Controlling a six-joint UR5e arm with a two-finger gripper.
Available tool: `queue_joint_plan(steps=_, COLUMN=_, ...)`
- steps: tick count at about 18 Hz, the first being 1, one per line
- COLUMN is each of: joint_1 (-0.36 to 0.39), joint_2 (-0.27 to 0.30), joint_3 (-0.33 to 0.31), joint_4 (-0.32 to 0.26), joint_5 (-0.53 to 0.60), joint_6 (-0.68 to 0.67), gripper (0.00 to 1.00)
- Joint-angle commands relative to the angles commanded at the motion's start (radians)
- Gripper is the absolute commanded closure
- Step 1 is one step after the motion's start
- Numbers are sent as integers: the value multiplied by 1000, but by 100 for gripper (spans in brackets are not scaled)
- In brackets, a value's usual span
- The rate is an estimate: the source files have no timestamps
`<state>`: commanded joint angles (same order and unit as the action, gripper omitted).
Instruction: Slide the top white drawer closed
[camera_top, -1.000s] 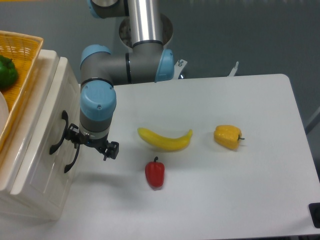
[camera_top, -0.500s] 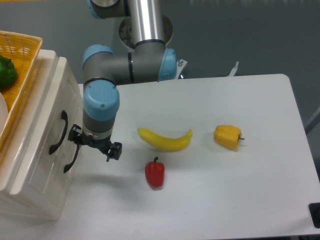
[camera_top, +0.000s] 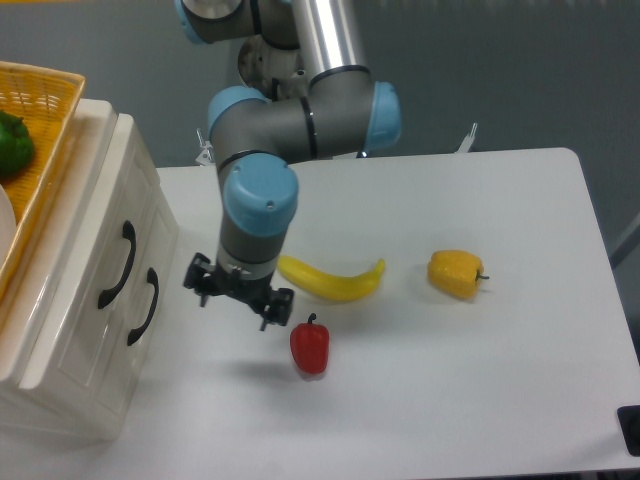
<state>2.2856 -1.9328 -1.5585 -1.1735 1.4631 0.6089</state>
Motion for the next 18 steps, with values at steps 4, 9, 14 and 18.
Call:
queue_joint_plan(steps=4, joint_1=43, joint_2=3, joint_3=2, joint_4=-2, joint_5=14, joint_6=50, gripper=0)
queue_joint_plan(steps=9, joint_1=115, joint_2=23, joint_3=-2, joint_4=-11, joint_5=16, joint_6=248, gripper=0)
queue_joint_plan(steps=14, joint_1=167, joint_2=48, joint_3=-14, joint_4=-55, joint_5=63, joint_6=360, gripper=0)
queue_joint_plan(steps=18, joint_1=193, joint_2=57, joint_3=-14, joint_4=-57, joint_5=72, joint_6=367, gripper=0)
